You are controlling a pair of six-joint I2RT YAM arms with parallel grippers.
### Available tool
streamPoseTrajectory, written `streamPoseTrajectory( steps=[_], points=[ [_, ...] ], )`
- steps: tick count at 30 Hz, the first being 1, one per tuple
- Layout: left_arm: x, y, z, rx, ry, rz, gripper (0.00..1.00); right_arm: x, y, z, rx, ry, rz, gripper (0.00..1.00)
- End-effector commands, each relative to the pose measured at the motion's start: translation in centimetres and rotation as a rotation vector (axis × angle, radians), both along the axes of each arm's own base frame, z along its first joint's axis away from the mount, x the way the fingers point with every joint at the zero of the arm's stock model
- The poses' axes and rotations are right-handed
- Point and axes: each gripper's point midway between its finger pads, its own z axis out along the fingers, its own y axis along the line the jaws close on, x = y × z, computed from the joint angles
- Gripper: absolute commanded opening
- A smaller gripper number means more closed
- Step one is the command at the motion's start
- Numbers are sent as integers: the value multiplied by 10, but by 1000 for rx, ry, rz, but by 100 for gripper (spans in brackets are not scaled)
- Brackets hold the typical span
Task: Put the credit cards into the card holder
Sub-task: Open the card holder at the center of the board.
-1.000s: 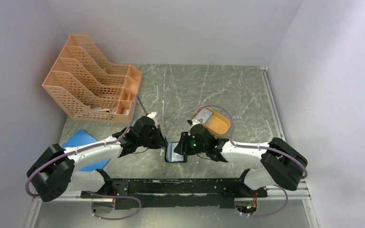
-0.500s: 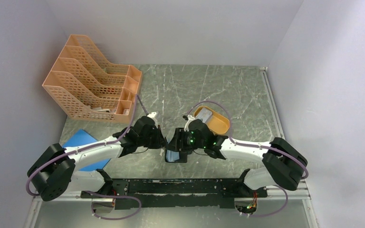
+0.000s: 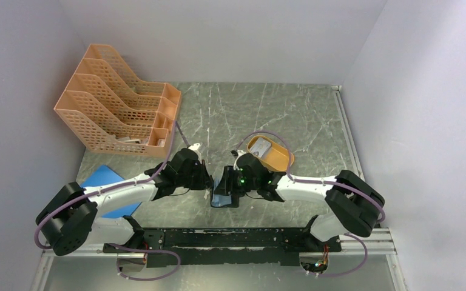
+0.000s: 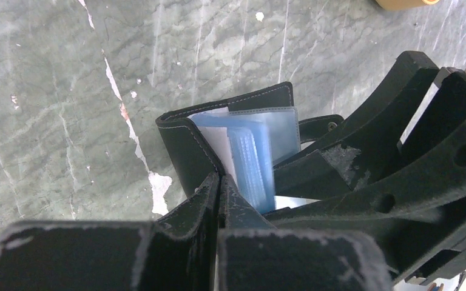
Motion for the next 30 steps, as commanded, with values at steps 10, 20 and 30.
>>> streamPoseTrajectory(
  steps=[10, 20, 30],
  points=[
    [2, 8, 3, 54, -25, 2, 5, 1, -29, -28, -117, 20, -87, 15],
    [10, 19, 26, 97, -83, 39, 5, 2, -30, -24, -112, 0, -82, 1],
    [8, -11, 93, -122, -167, -48, 52, 4, -25, -21, -111, -11, -67, 0]
  ],
)
